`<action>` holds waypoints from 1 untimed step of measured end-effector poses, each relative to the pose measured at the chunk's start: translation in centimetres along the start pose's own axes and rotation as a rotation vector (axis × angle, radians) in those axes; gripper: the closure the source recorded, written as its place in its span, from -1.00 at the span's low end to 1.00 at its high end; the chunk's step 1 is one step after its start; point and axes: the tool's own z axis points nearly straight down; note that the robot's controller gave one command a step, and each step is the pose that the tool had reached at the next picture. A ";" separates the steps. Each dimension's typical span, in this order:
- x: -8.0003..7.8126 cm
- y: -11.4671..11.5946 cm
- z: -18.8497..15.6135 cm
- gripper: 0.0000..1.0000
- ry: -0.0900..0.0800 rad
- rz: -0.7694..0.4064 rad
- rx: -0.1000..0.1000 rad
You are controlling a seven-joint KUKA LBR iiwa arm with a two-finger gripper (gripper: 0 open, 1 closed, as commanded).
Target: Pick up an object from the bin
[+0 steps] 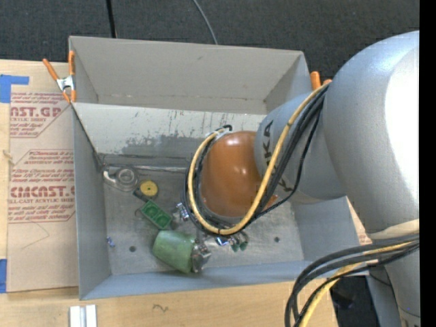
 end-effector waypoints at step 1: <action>0.2 -0.1 0.1 1.00 0.007 0.003 0.000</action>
Offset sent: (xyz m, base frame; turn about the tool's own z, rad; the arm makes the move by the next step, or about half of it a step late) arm 0.0000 0.0000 0.0000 0.0000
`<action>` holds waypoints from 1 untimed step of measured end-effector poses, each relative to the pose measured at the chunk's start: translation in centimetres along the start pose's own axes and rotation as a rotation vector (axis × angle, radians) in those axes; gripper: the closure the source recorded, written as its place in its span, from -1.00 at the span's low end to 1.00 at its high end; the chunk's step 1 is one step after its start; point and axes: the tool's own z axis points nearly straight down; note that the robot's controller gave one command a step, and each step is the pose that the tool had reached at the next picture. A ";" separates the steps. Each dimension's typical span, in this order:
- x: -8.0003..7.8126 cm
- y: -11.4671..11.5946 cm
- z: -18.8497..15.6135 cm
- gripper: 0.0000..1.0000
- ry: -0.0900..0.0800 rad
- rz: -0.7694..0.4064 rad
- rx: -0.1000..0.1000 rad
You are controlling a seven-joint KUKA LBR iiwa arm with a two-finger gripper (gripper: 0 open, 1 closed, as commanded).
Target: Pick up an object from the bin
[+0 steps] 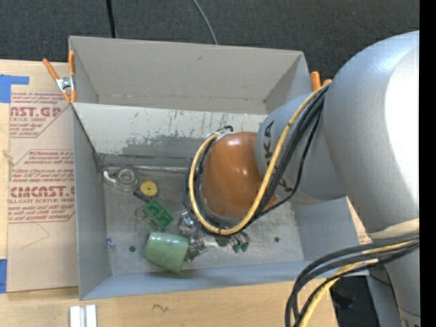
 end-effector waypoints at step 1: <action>0.7 -2.1 -11.8 1.00 0.005 -0.312 -0.002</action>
Offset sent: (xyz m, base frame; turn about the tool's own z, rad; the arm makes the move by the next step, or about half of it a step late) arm -0.0014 -0.0227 0.1160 -0.3121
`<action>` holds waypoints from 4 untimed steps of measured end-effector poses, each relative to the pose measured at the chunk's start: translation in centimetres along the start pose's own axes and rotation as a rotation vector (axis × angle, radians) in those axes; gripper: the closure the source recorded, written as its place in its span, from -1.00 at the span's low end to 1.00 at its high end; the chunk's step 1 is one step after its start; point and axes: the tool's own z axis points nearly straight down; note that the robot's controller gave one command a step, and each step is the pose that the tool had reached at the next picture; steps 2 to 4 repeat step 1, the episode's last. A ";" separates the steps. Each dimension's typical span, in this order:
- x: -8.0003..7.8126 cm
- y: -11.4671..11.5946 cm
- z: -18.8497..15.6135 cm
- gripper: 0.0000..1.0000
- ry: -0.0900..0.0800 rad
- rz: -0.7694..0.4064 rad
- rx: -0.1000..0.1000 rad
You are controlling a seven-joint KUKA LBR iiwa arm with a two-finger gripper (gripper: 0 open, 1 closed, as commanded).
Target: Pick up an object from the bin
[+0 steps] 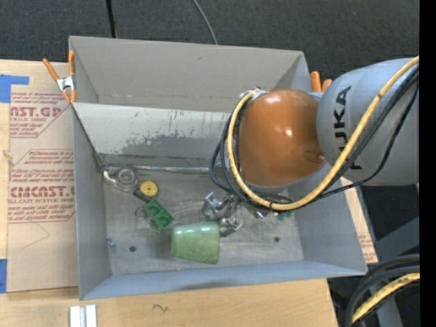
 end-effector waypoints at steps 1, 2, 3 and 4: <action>-1.4 -4.6 -11.1 1.00 -0.005 0.120 0.003; -1.4 -4.6 -11.1 1.00 -0.005 0.120 0.003; -1.4 -4.6 -11.1 1.00 -0.005 0.120 0.003; -1.4 -4.6 -11.1 1.00 -0.005 0.120 0.003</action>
Offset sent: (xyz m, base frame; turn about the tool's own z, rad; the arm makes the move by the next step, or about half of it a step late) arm 0.0357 -0.0272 0.1071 0.1166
